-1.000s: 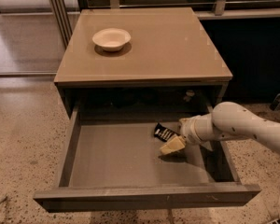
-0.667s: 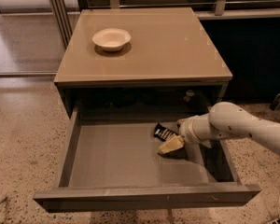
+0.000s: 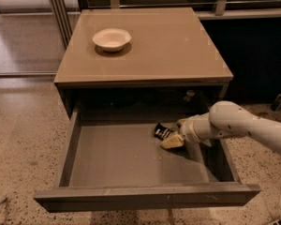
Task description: Pick rxbar chocolate from top drawer and place on counter
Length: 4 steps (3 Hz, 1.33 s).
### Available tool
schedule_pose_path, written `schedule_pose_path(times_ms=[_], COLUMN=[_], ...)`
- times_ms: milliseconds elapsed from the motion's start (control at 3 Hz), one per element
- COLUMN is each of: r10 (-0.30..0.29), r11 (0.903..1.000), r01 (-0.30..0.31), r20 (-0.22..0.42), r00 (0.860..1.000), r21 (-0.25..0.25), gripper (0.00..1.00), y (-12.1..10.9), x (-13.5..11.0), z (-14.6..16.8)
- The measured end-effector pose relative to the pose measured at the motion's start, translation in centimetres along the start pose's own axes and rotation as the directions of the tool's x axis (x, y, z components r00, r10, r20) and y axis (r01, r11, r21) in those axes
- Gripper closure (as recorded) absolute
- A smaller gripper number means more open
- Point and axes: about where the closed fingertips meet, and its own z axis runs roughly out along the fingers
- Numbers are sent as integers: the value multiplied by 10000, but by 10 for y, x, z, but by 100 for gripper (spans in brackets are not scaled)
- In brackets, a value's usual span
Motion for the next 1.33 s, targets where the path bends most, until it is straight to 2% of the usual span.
schedule_pose_path(times_ms=[667,1000,1333], r10=[-345,-353,-899], r11=[9993,9993,9949], r01=[342,350,885], r20=[-221,-225,-267], r00=[9992,9991,9956], r21=[-130,-134,-483], gripper=[100,100,100], y=[8,8,16], x=[-4,-4,-12], z=[-11,-11,-17])
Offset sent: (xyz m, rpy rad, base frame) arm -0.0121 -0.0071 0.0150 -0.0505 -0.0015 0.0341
